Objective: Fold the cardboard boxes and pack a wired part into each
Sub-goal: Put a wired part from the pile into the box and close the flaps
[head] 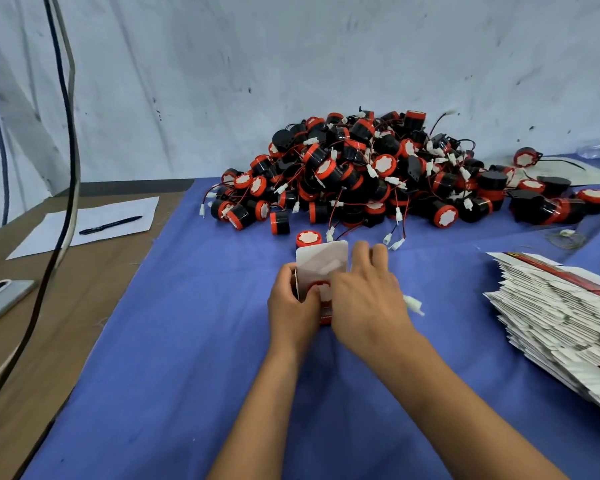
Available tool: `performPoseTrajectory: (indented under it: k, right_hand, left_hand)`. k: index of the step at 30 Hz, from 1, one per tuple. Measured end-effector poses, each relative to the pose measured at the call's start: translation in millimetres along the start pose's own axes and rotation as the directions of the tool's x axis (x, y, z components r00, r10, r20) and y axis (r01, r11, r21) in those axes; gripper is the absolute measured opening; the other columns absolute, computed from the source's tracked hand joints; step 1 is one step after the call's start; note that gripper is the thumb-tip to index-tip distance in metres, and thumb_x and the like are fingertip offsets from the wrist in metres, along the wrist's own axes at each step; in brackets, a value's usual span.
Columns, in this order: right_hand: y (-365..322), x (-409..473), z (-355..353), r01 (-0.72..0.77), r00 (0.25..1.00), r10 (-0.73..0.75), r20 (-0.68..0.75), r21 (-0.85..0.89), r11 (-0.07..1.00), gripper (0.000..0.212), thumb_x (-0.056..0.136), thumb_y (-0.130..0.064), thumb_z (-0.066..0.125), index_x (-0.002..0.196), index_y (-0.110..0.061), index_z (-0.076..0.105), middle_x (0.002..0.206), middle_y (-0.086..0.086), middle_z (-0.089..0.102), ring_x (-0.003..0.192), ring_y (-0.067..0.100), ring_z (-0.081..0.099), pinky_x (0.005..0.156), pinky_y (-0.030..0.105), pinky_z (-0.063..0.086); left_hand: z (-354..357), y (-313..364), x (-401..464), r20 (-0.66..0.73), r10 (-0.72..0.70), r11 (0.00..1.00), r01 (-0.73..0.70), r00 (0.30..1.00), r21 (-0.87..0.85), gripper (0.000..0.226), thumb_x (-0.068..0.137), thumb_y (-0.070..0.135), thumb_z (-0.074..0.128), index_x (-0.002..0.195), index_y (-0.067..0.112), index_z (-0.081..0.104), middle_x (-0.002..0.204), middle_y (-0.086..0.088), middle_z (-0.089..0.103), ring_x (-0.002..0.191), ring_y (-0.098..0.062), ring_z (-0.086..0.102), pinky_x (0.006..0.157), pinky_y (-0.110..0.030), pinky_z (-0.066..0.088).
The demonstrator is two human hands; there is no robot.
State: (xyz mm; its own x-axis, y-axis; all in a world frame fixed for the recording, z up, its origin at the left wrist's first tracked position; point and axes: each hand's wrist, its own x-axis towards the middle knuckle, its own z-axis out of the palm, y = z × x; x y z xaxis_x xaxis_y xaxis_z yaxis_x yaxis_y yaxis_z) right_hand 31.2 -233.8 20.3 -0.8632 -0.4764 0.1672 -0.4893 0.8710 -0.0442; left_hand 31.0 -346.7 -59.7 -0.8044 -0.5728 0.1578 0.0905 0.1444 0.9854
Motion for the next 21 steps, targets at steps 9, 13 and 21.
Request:
performPoseTrajectory:
  k: [9,13,21]
  right_hand:
    - [8.9,12.7,-21.4,0.023,0.996,0.023,-0.091,0.476,0.879,0.017,0.082,-0.002,0.061,0.086,-0.015,0.071,0.095,0.004,0.067,0.086,0.021,0.063,0.072,0.036,0.057]
    - [5.1,16.3,5.8,0.106,0.975,0.024,-0.222,0.553,0.826,0.015,0.09,-0.001,0.06,0.086,-0.011,0.07,0.092,0.005,0.068,0.087,0.024,0.063,0.074,0.043,0.056]
    - [13.9,27.2,31.7,0.109,0.926,0.128,-0.354,0.578,0.809,0.015,0.09,0.001,0.055,0.092,-0.005,0.068,0.104,0.005,0.061,0.09,0.025,0.057,0.074,0.036,0.052]
  left_hand:
    - [1.8,3.2,1.2,0.041,-0.001,1.0,0.0,0.999,0.021,0.021,0.084,0.002,0.071,0.096,0.019,0.065,0.081,0.0,0.072,0.071,-0.016,0.062,0.061,-0.036,0.055]
    - [4.9,3.8,3.4,0.042,0.004,0.989,-0.01,0.999,0.145,0.017,0.085,0.007,0.072,0.088,0.021,0.063,0.076,0.002,0.07,0.071,-0.021,0.064,0.06,-0.04,0.056]
    - [4.1,2.3,-0.1,0.029,0.011,0.993,-0.014,1.0,0.114,0.018,0.084,0.023,0.083,0.092,0.024,0.067,0.09,0.004,0.075,0.088,-0.022,0.07,0.075,-0.046,0.059]
